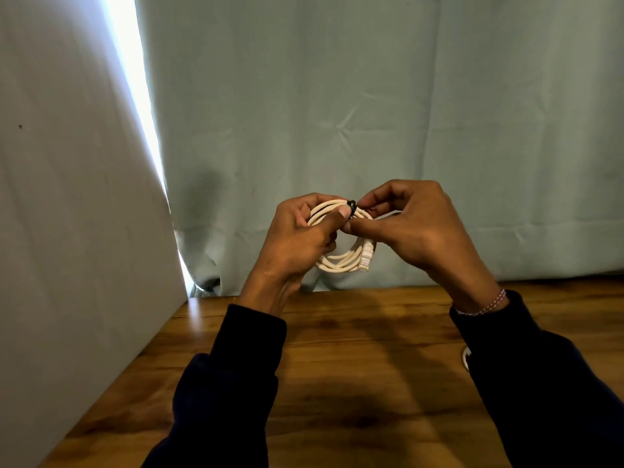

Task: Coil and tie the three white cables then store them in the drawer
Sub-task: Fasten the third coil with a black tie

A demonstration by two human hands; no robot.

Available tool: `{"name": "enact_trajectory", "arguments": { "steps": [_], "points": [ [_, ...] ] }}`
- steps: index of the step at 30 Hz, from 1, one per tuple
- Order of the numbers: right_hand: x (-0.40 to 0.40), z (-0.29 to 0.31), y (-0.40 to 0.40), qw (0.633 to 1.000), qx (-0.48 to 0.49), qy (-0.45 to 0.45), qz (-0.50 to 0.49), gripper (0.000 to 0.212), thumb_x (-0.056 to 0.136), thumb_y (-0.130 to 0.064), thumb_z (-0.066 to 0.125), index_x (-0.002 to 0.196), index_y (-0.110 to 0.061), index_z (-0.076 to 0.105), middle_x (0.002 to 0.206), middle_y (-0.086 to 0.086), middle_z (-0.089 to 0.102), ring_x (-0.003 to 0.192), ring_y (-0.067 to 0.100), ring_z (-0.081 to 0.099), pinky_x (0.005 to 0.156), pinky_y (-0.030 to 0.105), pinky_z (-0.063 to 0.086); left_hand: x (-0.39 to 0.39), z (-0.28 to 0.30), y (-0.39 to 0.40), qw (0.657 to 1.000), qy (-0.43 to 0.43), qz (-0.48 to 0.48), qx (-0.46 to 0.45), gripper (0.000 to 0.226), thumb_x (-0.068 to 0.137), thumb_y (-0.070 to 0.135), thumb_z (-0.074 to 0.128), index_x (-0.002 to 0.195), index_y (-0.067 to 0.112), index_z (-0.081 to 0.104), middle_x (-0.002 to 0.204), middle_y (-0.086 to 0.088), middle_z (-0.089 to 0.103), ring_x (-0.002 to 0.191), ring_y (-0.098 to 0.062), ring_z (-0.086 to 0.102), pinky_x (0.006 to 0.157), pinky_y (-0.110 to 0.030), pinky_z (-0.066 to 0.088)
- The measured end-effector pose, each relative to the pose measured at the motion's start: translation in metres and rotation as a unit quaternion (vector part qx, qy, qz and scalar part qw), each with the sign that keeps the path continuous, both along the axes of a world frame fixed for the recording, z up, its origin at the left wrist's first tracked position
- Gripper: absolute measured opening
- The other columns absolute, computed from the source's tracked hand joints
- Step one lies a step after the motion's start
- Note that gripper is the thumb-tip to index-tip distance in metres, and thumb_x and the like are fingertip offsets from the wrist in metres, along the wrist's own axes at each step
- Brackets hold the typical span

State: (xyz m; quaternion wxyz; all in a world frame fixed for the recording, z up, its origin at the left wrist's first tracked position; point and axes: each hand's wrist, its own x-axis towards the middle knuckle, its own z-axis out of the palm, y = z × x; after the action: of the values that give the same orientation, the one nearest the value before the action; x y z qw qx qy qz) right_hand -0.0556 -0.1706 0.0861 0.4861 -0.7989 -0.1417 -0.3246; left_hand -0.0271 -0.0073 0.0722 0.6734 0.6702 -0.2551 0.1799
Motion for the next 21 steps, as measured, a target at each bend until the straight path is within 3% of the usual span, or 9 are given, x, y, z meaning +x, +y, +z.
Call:
{"name": "enact_trajectory", "arguments": {
  "steps": [5,8,15,21],
  "points": [
    [-0.003,0.009,-0.013,0.984,0.053,0.070,0.156,0.025,0.082,-0.020,0.079,0.105,-0.013,0.075,0.094,0.004,0.077,0.086,0.016,0.075,0.079,0.032,0.062,0.000,0.002,0.006,1.000,-0.004,-0.015,-0.017,0.016,0.093,0.008,0.068,0.102,-0.003,0.072,0.064,-0.005,0.055,0.051,-0.010,0.042,0.048,-0.023,0.035],
    [-0.004,0.011,-0.019,0.979,0.043,0.066,0.190,0.018,0.091,-0.012,0.070,0.108,-0.012,0.075,0.097,0.004,0.077,0.087,0.020,0.076,0.077,0.030,0.062,0.000,0.002,0.009,0.999,0.001,-0.036,-0.021,0.014,0.094,0.008,0.066,0.101,-0.002,0.073,0.072,-0.014,0.052,0.053,-0.012,0.039,0.049,-0.025,0.032],
    [0.002,0.006,-0.012,0.994,-0.026,-0.050,0.095,0.011,0.093,-0.017,0.070,0.102,-0.013,0.075,0.090,-0.002,0.075,0.075,0.011,0.075,0.065,0.030,0.063,0.001,0.001,0.012,0.998,0.006,-0.068,-0.008,0.018,0.095,0.010,0.063,0.105,-0.001,0.072,0.080,-0.017,0.059,0.057,-0.014,0.041,0.050,-0.023,0.035],
    [0.011,-0.003,0.003,0.982,0.005,-0.189,-0.009,0.008,0.091,-0.020,0.072,0.096,-0.015,0.074,0.085,-0.006,0.074,0.072,0.005,0.072,0.065,0.024,0.061,-0.004,0.002,0.009,0.993,0.018,-0.118,-0.004,0.021,0.096,0.006,0.059,0.112,-0.005,0.068,0.090,-0.013,0.071,0.058,-0.014,0.043,0.053,-0.024,0.037]
  ]
}}
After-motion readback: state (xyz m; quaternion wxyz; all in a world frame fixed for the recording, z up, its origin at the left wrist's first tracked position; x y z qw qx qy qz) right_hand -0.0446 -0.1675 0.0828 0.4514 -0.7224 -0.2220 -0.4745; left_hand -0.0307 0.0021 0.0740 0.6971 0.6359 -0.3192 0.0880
